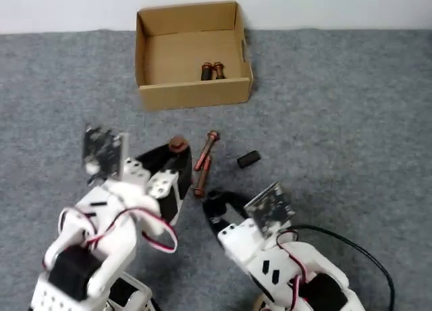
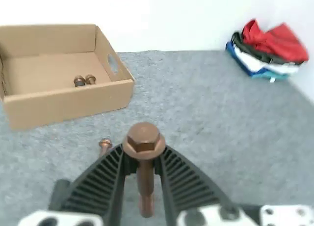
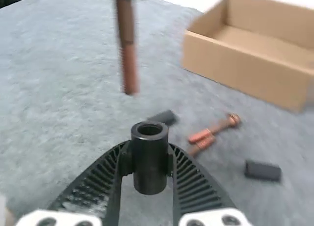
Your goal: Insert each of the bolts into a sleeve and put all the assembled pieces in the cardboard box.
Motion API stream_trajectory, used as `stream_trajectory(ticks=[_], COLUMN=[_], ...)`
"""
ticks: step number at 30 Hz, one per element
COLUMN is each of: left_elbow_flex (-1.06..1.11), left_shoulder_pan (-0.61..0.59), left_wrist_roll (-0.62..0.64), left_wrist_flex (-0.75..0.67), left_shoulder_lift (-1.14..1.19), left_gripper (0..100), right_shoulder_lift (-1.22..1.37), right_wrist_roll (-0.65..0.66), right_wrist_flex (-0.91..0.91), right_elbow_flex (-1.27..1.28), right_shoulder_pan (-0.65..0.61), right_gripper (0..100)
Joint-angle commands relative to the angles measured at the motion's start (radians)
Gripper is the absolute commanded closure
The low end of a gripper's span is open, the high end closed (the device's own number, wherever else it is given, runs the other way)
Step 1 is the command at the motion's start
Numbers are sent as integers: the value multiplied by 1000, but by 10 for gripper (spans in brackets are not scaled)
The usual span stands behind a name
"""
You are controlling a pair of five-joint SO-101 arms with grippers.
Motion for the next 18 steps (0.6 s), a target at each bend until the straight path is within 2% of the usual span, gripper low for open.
stream_trajectory(ticks=[1, 7, 18], left_elbow_flex=[31, 47, 48], left_shoulder_pan=[3, 11, 86], left_wrist_roll=[92, 153, 155], left_wrist_flex=[-37, -37, -29], left_shoulder_lift=[-107, -195, -201], left_gripper=[996, 995, 995], right_shoulder_lift=[-7, -7, -12], right_wrist_roll=[60, 75, 77], right_wrist_flex=[-54, -54, -54], right_elbow_flex=[-5, 3, 0], right_shoulder_pan=[-54, -56, -56], right_gripper=[991, 991, 991])
